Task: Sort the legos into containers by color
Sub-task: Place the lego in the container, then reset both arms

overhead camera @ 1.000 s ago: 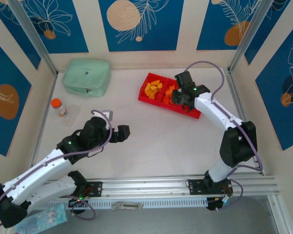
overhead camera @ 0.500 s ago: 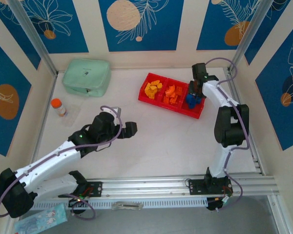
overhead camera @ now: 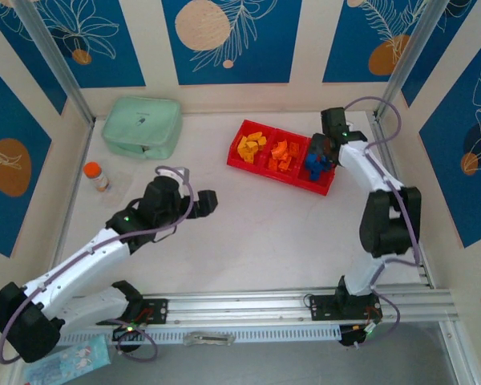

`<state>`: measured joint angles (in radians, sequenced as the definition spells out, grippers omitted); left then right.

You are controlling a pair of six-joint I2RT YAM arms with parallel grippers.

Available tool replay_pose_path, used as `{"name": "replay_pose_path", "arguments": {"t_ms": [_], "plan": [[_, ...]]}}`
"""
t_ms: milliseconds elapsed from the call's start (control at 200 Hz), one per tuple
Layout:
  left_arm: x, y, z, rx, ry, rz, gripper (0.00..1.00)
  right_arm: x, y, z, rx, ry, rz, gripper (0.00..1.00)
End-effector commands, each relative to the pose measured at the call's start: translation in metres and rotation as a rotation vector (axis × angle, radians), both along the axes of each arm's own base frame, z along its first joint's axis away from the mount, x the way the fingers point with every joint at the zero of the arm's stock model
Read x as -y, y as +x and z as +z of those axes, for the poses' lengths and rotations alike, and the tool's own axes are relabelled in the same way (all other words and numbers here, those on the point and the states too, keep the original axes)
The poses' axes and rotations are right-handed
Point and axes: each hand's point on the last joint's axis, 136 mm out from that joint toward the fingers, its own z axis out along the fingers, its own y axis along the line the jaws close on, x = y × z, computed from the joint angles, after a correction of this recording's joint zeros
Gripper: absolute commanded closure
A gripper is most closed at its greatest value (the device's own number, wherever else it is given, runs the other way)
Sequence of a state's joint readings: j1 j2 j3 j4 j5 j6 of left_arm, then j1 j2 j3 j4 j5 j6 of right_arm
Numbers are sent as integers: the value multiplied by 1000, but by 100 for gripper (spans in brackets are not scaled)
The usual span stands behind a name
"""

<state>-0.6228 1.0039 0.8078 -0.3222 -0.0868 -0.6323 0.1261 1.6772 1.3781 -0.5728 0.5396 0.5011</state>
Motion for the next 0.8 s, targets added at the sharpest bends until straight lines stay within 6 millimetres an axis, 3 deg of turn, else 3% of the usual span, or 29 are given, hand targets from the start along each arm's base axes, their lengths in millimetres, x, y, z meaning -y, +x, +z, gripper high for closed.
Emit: {"name": "replay_pose_path", "arguments": {"t_ms": [0,120,230,325,485,615,705,795], "plan": [[-53,23,13,60,129,154,1,3,-20,35,136,-76,2,5],[-120,47,7,86,279,350,1,12,-42,31,198,-175,34,3],[-172,64,-4,147,465,476,1,24,-54,6,231,-243,57,2],[-203,70,-29,158,547,535,1,13,-53,-20,301,-249,167,1],[-204,87,-62,300,651,455,1,-10,-41,-65,330,-197,308,1],[-186,102,-76,418,592,367,1,-38,-26,-61,407,-202,474,1],[-163,113,-87,449,544,245,1,-28,-28,-67,411,-133,451,1],[-153,119,-103,424,537,182,1,-23,-44,-64,528,-24,481,1]]}}
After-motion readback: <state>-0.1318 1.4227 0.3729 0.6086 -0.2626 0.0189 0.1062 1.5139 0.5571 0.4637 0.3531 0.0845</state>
